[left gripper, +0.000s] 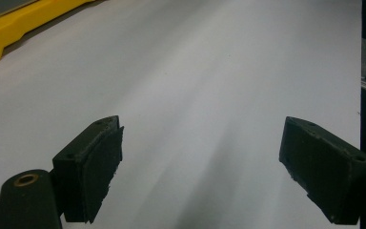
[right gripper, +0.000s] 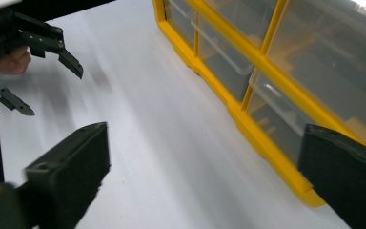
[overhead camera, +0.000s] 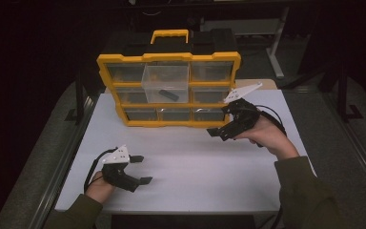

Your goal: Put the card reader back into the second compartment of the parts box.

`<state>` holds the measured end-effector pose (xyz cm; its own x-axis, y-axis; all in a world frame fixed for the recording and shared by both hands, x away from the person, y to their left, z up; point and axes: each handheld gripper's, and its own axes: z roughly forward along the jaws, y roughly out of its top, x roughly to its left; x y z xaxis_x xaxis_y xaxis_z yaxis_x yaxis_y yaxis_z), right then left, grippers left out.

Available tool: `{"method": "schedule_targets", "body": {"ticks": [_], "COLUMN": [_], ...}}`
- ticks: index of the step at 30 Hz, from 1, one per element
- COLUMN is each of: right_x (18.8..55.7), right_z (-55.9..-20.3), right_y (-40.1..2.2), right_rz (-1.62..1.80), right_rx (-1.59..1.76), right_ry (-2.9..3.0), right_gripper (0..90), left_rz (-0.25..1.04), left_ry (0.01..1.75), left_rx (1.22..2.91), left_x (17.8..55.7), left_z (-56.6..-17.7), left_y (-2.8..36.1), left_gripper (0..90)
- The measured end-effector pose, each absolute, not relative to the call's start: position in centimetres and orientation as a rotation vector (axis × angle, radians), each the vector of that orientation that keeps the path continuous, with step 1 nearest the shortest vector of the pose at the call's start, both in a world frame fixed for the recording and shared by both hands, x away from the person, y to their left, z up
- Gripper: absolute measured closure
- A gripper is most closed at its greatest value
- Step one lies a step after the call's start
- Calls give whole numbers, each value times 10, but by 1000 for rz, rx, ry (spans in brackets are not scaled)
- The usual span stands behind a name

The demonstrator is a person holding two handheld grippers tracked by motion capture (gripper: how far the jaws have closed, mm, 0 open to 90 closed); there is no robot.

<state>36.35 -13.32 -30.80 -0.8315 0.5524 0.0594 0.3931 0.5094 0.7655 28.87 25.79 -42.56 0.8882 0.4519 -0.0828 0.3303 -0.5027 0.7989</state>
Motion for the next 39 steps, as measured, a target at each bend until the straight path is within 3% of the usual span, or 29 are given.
{"method": "schedule_targets", "body": {"ticks": [14,39], "right_x": [337,297], "right_z": [-357,-432], "right_y": [-138,-184], "right_rz": [1257,1295], "right_rx": [844,1044], "right_ry": [2489,2391], "right_gripper": [0,0], "left_rz": [172,172], "left_ry": [569,571], "left_rx": [2141,2137], "left_x": [289,289], "left_z": [-425,-425], "left_y": [261,262], "left_gripper": [146,146]}}
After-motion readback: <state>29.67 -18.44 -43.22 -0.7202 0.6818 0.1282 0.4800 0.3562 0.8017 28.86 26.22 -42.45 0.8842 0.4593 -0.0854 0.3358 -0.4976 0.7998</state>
